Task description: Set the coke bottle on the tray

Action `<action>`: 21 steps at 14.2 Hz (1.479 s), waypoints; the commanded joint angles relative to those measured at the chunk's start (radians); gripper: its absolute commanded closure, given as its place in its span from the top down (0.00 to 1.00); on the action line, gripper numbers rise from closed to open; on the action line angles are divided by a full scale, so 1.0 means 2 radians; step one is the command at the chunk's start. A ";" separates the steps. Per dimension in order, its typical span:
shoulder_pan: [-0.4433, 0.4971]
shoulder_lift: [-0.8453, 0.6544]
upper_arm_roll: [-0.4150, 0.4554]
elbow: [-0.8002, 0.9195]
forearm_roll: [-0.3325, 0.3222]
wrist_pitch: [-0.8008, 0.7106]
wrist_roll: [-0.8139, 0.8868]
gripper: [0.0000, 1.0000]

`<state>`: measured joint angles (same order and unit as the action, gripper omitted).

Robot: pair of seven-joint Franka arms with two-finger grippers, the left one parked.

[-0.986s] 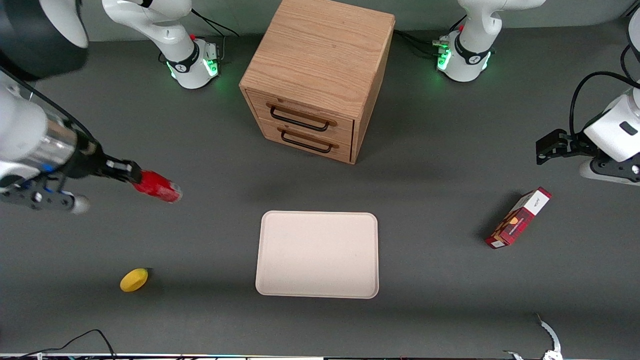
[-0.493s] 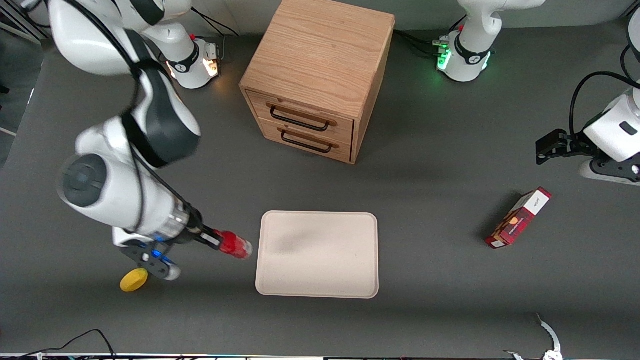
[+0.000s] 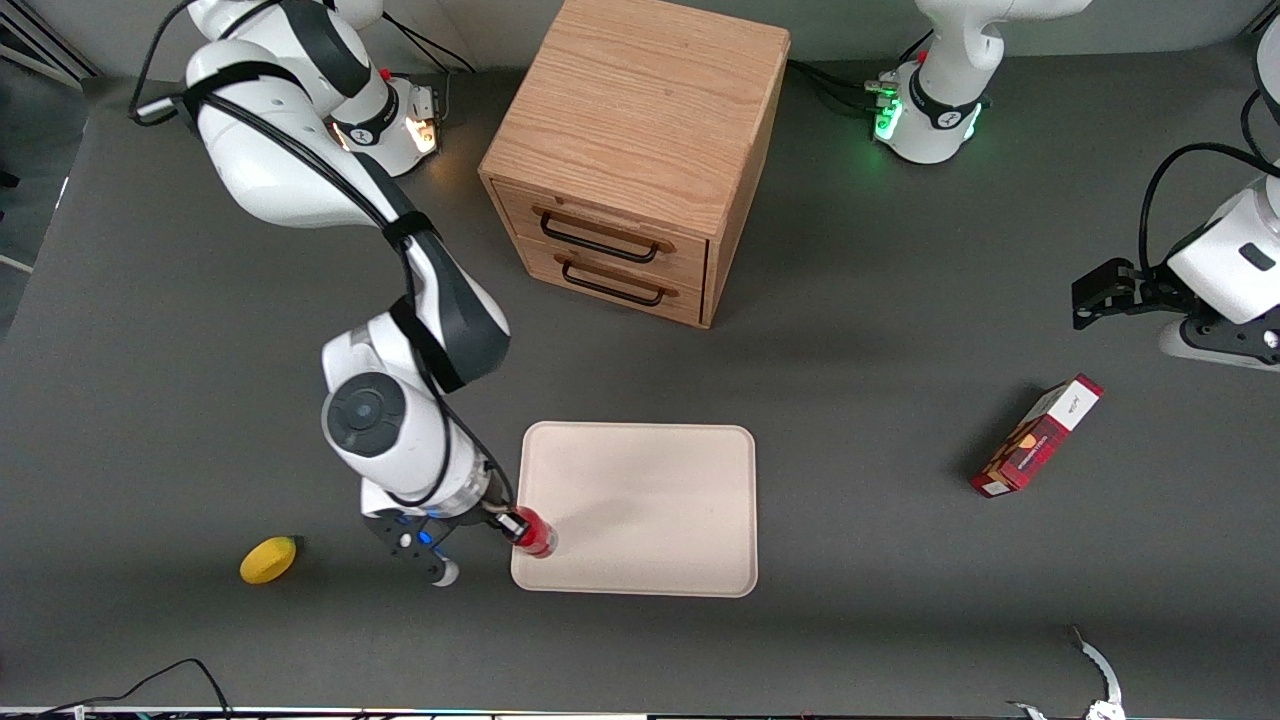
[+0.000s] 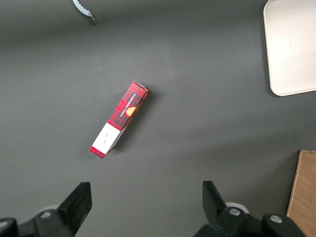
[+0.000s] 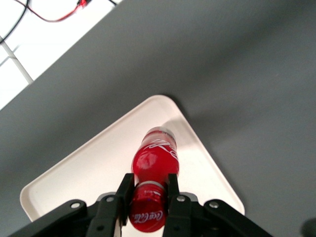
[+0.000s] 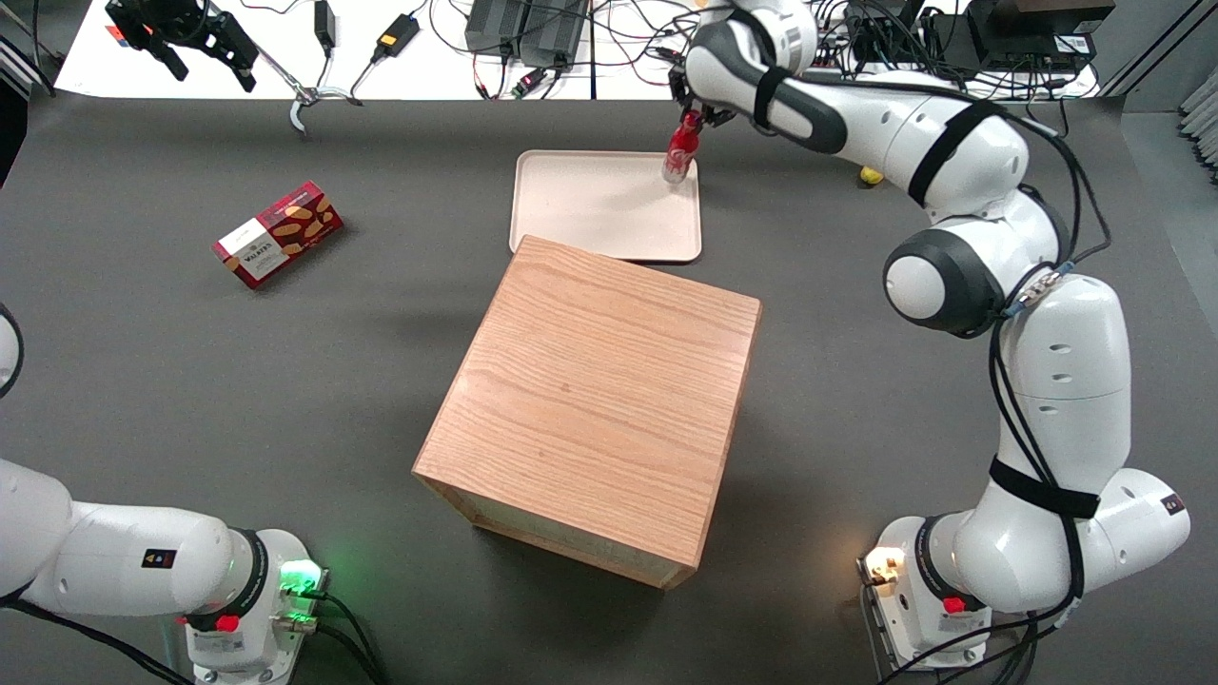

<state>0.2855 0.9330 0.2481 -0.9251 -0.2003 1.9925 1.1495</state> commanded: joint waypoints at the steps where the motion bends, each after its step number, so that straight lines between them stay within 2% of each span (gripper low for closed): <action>1: 0.002 0.019 0.009 0.028 -0.018 0.001 0.032 0.00; 2: 0.001 0.020 0.009 0.027 -0.018 0.002 0.034 0.17; 3: 0.001 0.020 0.010 0.026 -0.019 0.002 0.033 0.99; 6: -0.005 0.014 0.012 0.027 -0.020 -0.004 0.027 1.00; 8: -0.016 -0.022 0.014 0.027 -0.018 -0.055 0.007 1.00; 10: -0.034 -0.080 0.035 0.019 -0.019 -0.130 -0.069 1.00; 15: -0.112 -0.271 0.037 -0.089 -0.003 -0.269 -0.281 1.00; 17: -0.140 -0.348 0.010 -0.161 0.033 -0.284 -0.362 1.00; 20: -0.140 -0.455 -0.086 -0.296 0.099 -0.252 -0.453 1.00; 21: -0.140 -0.482 -0.105 -0.346 0.105 -0.227 -0.471 1.00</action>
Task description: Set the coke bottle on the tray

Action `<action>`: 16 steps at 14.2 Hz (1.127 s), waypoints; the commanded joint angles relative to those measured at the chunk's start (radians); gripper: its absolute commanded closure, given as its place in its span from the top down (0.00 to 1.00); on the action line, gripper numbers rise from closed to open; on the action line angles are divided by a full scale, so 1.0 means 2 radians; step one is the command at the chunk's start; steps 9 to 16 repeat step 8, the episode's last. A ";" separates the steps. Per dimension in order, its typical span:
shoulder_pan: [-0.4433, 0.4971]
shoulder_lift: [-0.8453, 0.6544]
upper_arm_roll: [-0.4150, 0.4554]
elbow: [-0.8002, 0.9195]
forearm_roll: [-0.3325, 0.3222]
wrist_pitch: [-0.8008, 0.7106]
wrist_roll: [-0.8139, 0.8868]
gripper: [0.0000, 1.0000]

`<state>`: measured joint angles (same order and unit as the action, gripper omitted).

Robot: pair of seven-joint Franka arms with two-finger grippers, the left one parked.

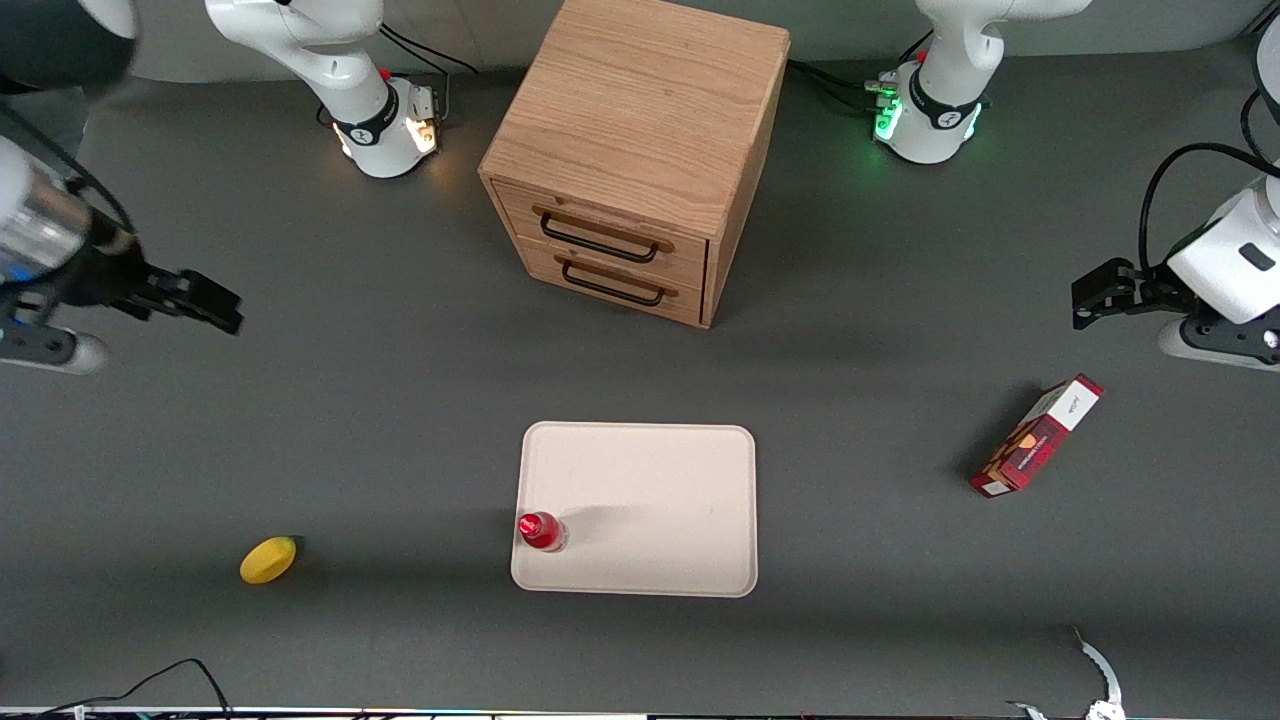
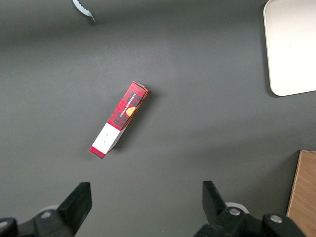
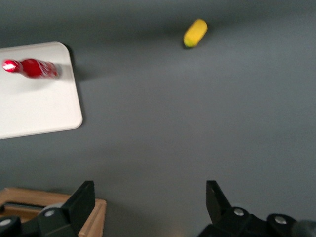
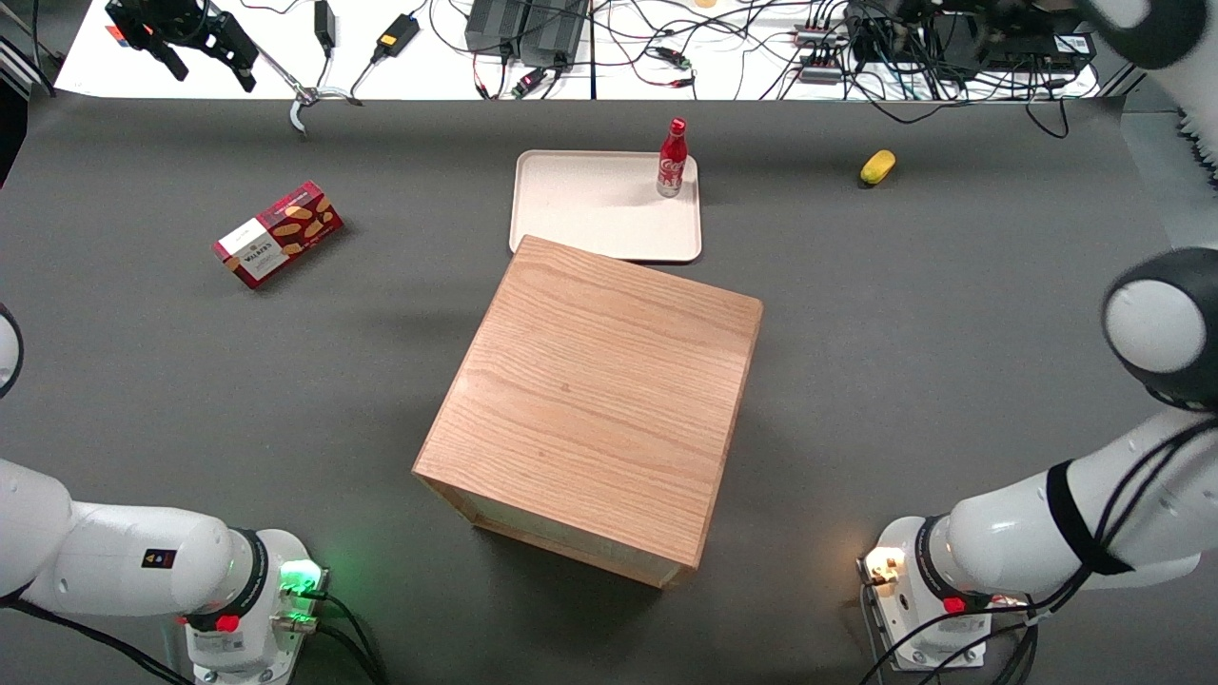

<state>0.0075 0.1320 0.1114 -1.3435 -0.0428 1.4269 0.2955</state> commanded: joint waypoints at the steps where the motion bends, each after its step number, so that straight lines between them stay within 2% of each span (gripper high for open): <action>1: -0.001 -0.110 -0.040 -0.194 0.027 0.090 -0.045 1.00; 3: -0.001 -0.131 -0.041 -0.246 0.027 0.126 -0.043 1.00; 5: 0.001 -0.127 -0.042 -0.227 0.033 0.123 -0.033 1.00; 7: 0.002 -0.120 -0.053 -0.198 0.055 0.108 -0.027 1.00; 16: 0.002 -0.117 -0.056 -0.190 0.055 0.097 -0.025 1.00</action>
